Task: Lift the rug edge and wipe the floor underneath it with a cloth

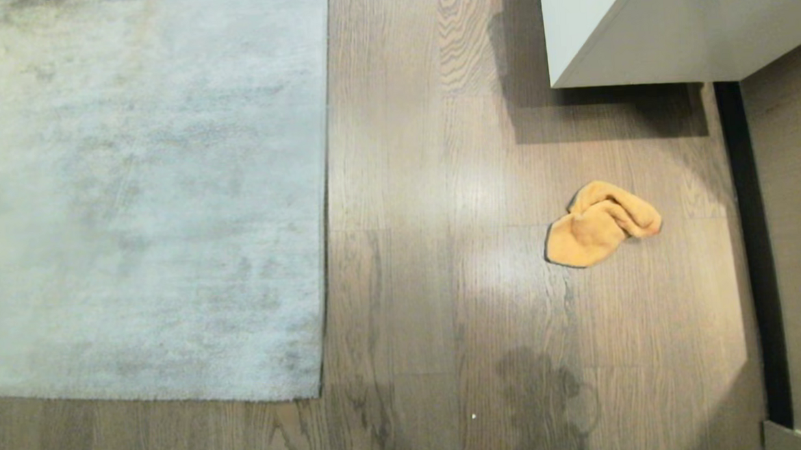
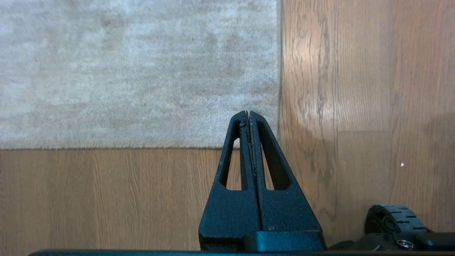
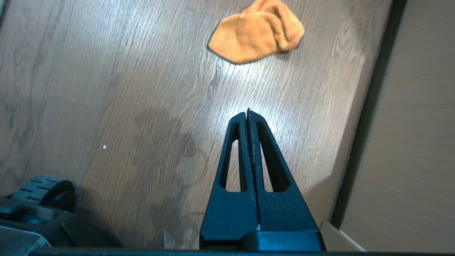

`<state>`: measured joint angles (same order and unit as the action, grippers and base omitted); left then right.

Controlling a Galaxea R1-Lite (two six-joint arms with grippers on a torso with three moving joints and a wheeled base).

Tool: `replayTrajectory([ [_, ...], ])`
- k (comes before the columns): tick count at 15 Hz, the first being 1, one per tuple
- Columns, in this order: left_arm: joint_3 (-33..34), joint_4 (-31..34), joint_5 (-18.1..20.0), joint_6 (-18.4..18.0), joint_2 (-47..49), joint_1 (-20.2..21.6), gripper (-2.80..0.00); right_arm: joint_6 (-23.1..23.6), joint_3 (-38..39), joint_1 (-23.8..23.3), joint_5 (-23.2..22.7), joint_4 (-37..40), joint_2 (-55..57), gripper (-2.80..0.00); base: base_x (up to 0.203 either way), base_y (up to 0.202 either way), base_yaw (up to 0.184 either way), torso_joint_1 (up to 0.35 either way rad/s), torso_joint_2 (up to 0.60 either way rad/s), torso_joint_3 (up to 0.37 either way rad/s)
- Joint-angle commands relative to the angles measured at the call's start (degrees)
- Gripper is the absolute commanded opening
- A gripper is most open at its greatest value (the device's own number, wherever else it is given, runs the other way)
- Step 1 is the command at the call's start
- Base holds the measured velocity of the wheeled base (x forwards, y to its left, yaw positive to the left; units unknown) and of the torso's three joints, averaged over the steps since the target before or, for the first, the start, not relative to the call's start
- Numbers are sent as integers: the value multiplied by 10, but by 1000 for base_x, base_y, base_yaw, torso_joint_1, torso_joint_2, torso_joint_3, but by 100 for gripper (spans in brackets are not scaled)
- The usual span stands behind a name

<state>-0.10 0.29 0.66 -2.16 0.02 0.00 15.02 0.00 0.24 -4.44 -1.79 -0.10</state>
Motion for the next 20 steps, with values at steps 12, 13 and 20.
replayTrajectory([
  [12, 0, -1, 0, 0, 0, 0, -280, 1, 0, 0, 0, -1, 1, -280, 0, 0, 0, 3, 1, 203],
  [13, 0, -1, -1, 0, 0, 0, -280, 1, 0, 0, 0, -1, 1, -280, 0, 0, 0, -2, 2, 208],
  [20, 0, -1, -1, 0, 0, 0, -280, 1, 0, 0, 0, -1, 1, -280, 0, 0, 0, 1, 4, 203],
])
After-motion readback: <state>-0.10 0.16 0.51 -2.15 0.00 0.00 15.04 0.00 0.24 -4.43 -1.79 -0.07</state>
